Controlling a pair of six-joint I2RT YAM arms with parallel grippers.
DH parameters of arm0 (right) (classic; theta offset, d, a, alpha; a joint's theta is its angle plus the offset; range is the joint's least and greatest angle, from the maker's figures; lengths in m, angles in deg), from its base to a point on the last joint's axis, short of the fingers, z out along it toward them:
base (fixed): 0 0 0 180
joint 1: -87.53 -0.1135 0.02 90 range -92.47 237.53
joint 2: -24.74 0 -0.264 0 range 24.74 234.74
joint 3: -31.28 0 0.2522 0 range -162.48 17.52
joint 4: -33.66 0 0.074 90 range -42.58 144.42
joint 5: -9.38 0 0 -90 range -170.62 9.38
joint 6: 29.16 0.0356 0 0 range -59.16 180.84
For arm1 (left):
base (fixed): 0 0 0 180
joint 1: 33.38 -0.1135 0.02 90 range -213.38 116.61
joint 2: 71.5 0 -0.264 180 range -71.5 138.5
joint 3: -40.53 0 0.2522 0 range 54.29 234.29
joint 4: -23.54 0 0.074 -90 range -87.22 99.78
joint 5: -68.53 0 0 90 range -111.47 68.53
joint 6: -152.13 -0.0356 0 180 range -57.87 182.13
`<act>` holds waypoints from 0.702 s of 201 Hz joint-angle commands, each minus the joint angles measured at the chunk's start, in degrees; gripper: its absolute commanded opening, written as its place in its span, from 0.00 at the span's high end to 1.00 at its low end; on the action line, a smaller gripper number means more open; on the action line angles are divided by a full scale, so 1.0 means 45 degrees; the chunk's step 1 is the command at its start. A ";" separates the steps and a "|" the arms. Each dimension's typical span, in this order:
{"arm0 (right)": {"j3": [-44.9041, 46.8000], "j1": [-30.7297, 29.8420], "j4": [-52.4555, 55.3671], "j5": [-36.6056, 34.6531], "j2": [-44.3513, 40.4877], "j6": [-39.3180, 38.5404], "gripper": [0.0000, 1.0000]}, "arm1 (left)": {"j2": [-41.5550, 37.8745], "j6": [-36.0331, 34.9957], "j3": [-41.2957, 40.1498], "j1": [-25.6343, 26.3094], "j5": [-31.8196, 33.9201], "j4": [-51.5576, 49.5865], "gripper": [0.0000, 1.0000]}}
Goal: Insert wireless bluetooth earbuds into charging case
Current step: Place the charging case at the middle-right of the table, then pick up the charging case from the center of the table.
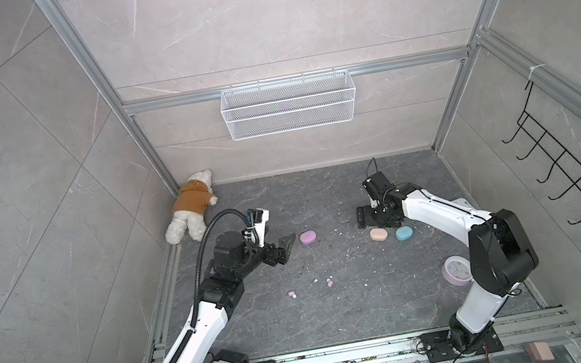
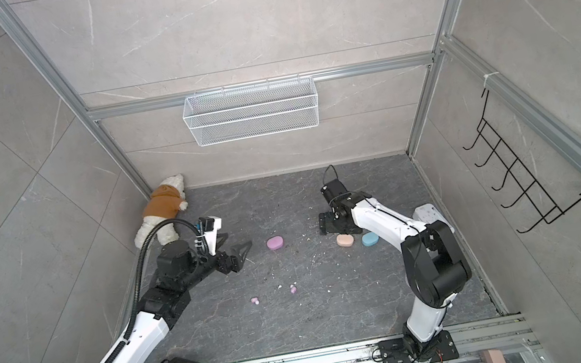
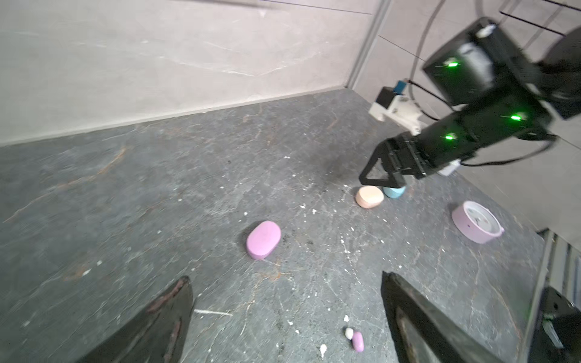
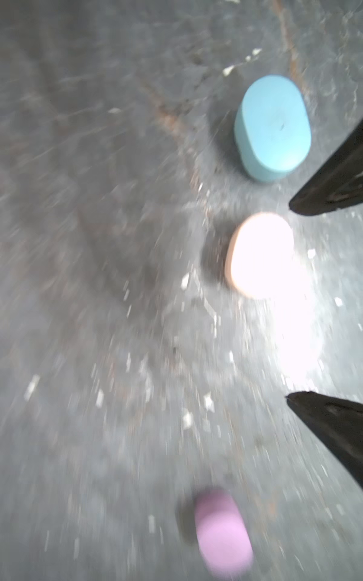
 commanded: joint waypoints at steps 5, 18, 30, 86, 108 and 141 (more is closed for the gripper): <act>-0.1898 -0.1503 0.1174 0.0641 0.0957 -0.0065 0.08 | -0.0539 0.1694 -0.0365 -0.1381 -0.1063 -0.0438 0.04; -0.3035 -0.2146 0.1386 0.1032 0.1891 -0.0116 0.07 | -0.0656 0.2290 -0.0611 -0.2076 -0.1467 -0.0307 0.05; -0.4041 -0.2596 0.1539 0.1201 0.2758 -0.0171 0.05 | -0.0768 0.2430 -0.0697 -0.2223 -0.1403 -0.0418 0.05; -0.8853 -0.3655 0.3691 0.0739 0.6878 -0.0698 0.05 | -0.0838 0.2671 -0.1010 -0.2370 -0.1448 -0.0315 0.05; -1.0237 -0.3754 0.4321 0.0379 0.7981 -0.0854 0.05 | -0.0799 0.2633 -0.1011 -0.2375 -0.1474 -0.0302 0.05; -1.2342 -0.3897 0.5333 0.0418 0.9586 -0.1129 0.05 | -0.0804 0.2565 -0.1025 -0.2382 -0.1385 -0.0320 0.05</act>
